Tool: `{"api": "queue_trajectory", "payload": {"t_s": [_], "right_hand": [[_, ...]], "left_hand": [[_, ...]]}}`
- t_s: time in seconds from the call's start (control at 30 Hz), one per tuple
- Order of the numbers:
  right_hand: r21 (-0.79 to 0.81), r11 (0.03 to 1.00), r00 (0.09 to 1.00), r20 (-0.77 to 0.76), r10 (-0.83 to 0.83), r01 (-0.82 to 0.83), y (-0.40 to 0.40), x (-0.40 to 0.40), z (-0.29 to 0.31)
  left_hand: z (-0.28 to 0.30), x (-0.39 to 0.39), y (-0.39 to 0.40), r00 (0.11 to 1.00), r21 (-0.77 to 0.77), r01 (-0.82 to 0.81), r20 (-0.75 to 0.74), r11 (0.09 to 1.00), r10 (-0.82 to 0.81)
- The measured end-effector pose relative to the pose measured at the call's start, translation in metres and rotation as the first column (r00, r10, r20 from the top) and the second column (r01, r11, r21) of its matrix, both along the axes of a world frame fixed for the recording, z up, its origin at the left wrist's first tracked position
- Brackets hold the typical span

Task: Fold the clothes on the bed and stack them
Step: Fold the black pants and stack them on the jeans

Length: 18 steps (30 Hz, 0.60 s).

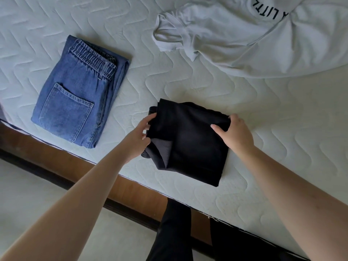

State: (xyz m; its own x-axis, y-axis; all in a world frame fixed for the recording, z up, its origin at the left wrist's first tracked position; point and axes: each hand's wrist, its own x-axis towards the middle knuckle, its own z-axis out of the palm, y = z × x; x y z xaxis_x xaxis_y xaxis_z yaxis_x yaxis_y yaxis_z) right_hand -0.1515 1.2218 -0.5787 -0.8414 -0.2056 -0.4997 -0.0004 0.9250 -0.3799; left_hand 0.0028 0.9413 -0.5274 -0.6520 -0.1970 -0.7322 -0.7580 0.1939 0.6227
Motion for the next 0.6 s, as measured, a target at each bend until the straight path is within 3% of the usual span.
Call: {"api": "queue_trajectory", "payload": {"t_s": [0.17, 0.33, 0.5, 0.6], "right_hand": [[0.016, 1.0, 1.0, 0.009, -0.025, 0.025, -0.003, 0.002, -0.001], [0.034, 0.999, 0.999, 0.007, -0.032, 0.031, -0.005, 0.004, 0.0], [0.03, 0.999, 0.999, 0.033, -0.034, 0.033, -0.004, 0.003, 0.0], [0.013, 0.999, 0.999, 0.024, -0.037, 0.036, -0.004, 0.004, 0.001]], "left_hand": [[0.002, -0.008, 0.026, 0.945, -0.087, -0.32, 0.04, 0.943, 0.324], [0.001, -0.011, 0.044, 0.98, -0.243, -0.188, 0.019, 0.952, 0.198], [0.002, 0.017, 0.022, 0.989, -0.052, -0.15, -0.013, 0.987, 0.15], [0.002, 0.041, 0.013, 0.938, 0.066, -0.342, -0.036, 0.937, 0.345]]}}
